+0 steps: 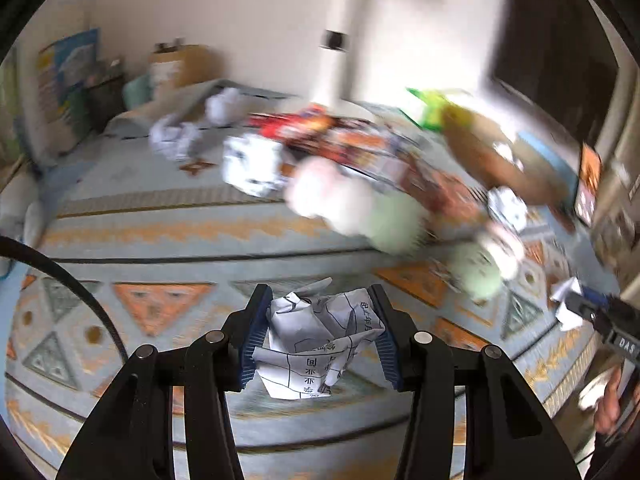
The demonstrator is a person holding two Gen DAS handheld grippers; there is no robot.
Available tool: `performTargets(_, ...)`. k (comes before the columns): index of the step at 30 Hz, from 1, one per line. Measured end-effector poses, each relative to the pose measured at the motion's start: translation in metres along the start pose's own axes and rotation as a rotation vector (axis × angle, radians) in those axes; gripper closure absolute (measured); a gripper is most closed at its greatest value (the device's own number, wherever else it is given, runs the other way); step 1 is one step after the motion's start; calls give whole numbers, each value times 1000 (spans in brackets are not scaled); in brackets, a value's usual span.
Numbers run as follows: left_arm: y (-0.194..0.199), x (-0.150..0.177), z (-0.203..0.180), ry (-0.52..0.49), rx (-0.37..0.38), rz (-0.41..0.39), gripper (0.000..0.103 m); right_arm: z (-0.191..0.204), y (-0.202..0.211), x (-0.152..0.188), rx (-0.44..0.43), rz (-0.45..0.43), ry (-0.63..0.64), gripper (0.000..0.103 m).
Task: Organize objects
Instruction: 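Carry both paper balls over the brown bowl and open both tools to drop them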
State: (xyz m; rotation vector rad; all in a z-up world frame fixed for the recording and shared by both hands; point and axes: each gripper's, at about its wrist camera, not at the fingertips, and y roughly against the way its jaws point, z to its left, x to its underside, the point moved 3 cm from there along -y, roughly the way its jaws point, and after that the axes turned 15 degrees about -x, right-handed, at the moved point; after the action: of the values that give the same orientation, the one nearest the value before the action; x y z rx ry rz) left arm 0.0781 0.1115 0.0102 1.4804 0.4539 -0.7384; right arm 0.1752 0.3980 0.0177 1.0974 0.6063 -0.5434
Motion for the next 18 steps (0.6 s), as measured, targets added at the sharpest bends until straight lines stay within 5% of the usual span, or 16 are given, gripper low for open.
performTargets(4,4,2,-21,-22,28,5,57,-7,6,5,-35,6,-12,51)
performTargets(6,9,2,-26,-24,49,1,57,-9,13,6,-40,-21,-13,19)
performTargets(7,12,1,-29,-27,59,-5,57,-10,17,7,-38,-43,-19,14)
performTargets(13,25,5,-57,-43,109,-20,57,-18,3,21,-149,-35,-151,10)
performTargets(14,27,6,-63,-52,115,-23,57,-17,0,23,-133,-42,-144,15)
performTargets(17,30,0,-77,-87,128,-28,57,-12,-5,23,-88,-37,-113,65)
performTargets(18,32,-3,-81,-90,134,-33,57,-12,-5,23,-86,-41,-114,65)
